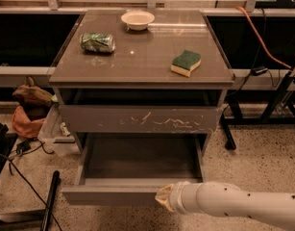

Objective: Close middle drawer

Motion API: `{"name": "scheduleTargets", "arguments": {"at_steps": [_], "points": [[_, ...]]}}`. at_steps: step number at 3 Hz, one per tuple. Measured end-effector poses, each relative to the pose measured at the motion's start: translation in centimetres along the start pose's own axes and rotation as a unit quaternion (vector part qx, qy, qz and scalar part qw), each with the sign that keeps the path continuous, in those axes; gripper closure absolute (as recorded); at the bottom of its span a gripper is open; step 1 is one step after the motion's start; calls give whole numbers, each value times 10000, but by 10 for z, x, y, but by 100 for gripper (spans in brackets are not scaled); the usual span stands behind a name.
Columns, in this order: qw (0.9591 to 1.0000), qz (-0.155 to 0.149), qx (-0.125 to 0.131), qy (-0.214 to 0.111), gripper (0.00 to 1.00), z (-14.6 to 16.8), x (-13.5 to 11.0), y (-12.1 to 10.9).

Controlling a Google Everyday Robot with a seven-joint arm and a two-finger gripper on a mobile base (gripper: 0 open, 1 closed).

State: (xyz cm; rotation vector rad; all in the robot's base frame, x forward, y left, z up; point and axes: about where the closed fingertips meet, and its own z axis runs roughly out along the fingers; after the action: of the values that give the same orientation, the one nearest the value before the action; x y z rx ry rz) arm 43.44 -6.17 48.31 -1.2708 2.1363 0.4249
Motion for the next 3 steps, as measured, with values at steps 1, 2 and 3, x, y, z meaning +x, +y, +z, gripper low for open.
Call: {"name": "scheduleTargets", "arguments": {"at_steps": [1, 2, 3], "points": [[9997, -40, -124, -204, 100, 38, -6, -13], [9995, -33, -115, -306, 100, 54, -9, -16], [9995, -33, -116, -307, 100, 54, -9, -16]]}}
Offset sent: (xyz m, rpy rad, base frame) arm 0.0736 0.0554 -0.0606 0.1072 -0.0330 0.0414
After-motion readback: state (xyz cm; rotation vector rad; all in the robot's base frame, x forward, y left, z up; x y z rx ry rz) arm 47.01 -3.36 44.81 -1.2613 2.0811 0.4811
